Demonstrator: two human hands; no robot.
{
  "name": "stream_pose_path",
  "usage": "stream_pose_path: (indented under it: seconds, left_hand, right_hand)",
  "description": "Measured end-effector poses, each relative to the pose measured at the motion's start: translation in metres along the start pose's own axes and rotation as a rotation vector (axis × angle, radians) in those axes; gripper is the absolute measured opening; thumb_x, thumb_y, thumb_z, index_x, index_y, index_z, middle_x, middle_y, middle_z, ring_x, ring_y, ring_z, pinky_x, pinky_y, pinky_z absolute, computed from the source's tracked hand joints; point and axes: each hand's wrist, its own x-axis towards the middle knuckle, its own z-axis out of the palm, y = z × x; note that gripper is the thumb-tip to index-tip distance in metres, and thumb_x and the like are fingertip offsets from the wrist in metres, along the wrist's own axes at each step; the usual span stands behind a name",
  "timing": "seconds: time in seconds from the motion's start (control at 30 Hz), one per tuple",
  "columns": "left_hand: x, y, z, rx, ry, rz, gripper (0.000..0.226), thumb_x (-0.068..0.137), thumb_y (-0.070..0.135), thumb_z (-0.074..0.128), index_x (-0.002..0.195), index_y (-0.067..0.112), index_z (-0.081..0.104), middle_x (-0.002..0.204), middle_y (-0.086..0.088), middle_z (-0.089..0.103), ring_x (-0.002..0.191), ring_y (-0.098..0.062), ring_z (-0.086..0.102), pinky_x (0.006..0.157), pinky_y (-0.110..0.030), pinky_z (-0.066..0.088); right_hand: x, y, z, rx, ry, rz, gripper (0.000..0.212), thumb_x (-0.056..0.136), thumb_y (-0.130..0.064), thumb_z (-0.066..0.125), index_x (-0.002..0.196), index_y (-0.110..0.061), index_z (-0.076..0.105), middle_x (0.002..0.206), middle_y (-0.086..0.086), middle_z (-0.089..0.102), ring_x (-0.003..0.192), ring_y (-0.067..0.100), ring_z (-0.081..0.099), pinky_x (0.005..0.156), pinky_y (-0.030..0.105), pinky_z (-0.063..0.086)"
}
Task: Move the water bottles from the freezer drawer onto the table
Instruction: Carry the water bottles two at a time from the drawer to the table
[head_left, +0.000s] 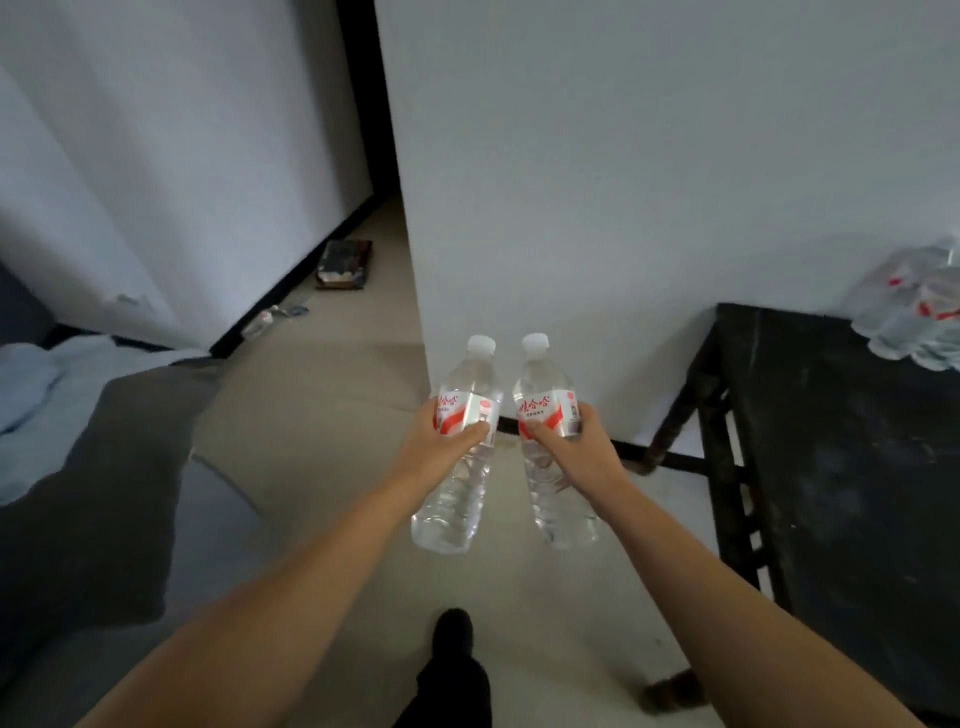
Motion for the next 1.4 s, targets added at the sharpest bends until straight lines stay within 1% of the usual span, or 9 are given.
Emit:
stream_pose_path:
  seconds: [0.2,0.33,0.5,0.63,0.77,0.93,1.07,1.23,1.4]
  left_hand:
    - [0.135,0.051,0.008,0.049,-0.2,0.069,0.045,0.081,0.033,0.072,0.118,0.027,0.047,0.107,0.005,0.062,0.097,-0.015,0.063,0.086,-0.032,0.052]
    - [0.201,0.082,0.03,0.083,-0.294,0.126,0.043,0.082,0.032,0.071,0.115,0.028,0.045,0.102,0.008,0.06,0.09,-0.008,0.061,0.073,-0.023,0.05]
    - [0.247,0.095,0.069,0.119,-0.402,0.138,0.046,0.08,0.031,0.072,0.117,0.028,0.046,0.11,0.005,0.061,0.099,-0.016,0.062,0.088,-0.034,0.053]
    - [0.286,0.112,0.111,0.158,-0.474,0.166,0.05,0.081,0.03,0.072,0.123,0.023,0.046,0.11,0.004,0.06,0.1,-0.017,0.061,0.081,-0.029,0.05]
    - [0.33,0.133,0.165,0.155,-0.53,0.17,0.053,0.082,0.03,0.071,0.127,0.023,0.044,0.113,0.002,0.059,0.1,-0.019,0.061,0.078,-0.029,0.052]
    - [0.388,0.166,0.253,0.183,-0.634,0.186,0.048,0.083,0.03,0.071,0.122,0.027,0.043,0.114,0.001,0.058,0.098,-0.017,0.062,0.071,-0.027,0.056]
    - [0.42,0.195,0.327,0.185,-0.702,0.169,0.057,0.082,0.031,0.071,0.129,0.025,0.04,0.118,-0.001,0.058,0.102,-0.021,0.063,0.079,-0.034,0.058]
    - [0.435,0.215,0.409,0.22,-0.86,0.171,0.061,0.079,0.026,0.075,0.129,0.019,0.041,0.116,0.001,0.059,0.101,-0.017,0.061,0.087,-0.032,0.054]
    - [0.452,0.226,0.502,0.298,-1.063,0.203,0.068,0.063,0.032,0.085,0.117,0.017,0.046,0.105,0.004,0.066,0.098,-0.017,0.066,0.085,-0.031,0.054]
  right_hand:
    - [0.097,-0.03,-0.012,0.052,0.194,0.059,0.074,0.075,-0.055,0.073,0.133,-0.021,0.041,0.12,-0.001,0.06,0.103,0.018,0.064,0.089,0.04,0.056]
    - [0.138,-0.046,-0.028,0.082,0.316,0.086,0.071,0.079,-0.05,0.072,0.135,-0.02,0.039,0.118,-0.003,0.059,0.104,0.018,0.064,0.09,0.037,0.055]
    - [0.173,-0.044,-0.052,0.07,0.408,0.126,0.07,0.078,-0.05,0.073,0.133,-0.021,0.04,0.118,-0.003,0.061,0.102,0.017,0.065,0.089,0.039,0.056]
    - [0.206,-0.039,-0.082,0.095,0.444,0.143,0.071,0.077,-0.048,0.075,0.132,-0.019,0.042,0.117,0.0,0.063,0.101,0.016,0.066,0.09,0.039,0.056]
    - [0.249,-0.029,-0.124,0.125,0.499,0.15,0.073,0.077,-0.046,0.075,0.135,-0.018,0.04,0.118,0.0,0.062,0.102,0.016,0.065,0.088,0.035,0.056]
    - [0.304,-0.017,-0.194,0.188,0.572,0.193,0.069,0.078,-0.041,0.075,0.133,-0.018,0.04,0.109,-0.004,0.062,0.094,0.011,0.065,0.069,0.019,0.051]
    - [0.333,-0.012,-0.259,0.158,0.64,0.234,0.066,0.081,-0.04,0.073,0.132,-0.018,0.038,0.109,-0.003,0.061,0.091,0.009,0.064,0.065,0.018,0.051]
    - [0.351,0.01,-0.322,0.171,0.776,0.342,0.061,0.078,-0.039,0.076,0.125,-0.015,0.045,0.109,-0.004,0.065,0.096,0.013,0.067,0.066,0.02,0.052]
    - [0.356,0.026,-0.366,0.228,0.977,0.416,0.067,0.08,-0.026,0.076,0.133,-0.019,0.035,0.117,-0.003,0.057,0.104,0.015,0.058,0.083,0.029,0.05]
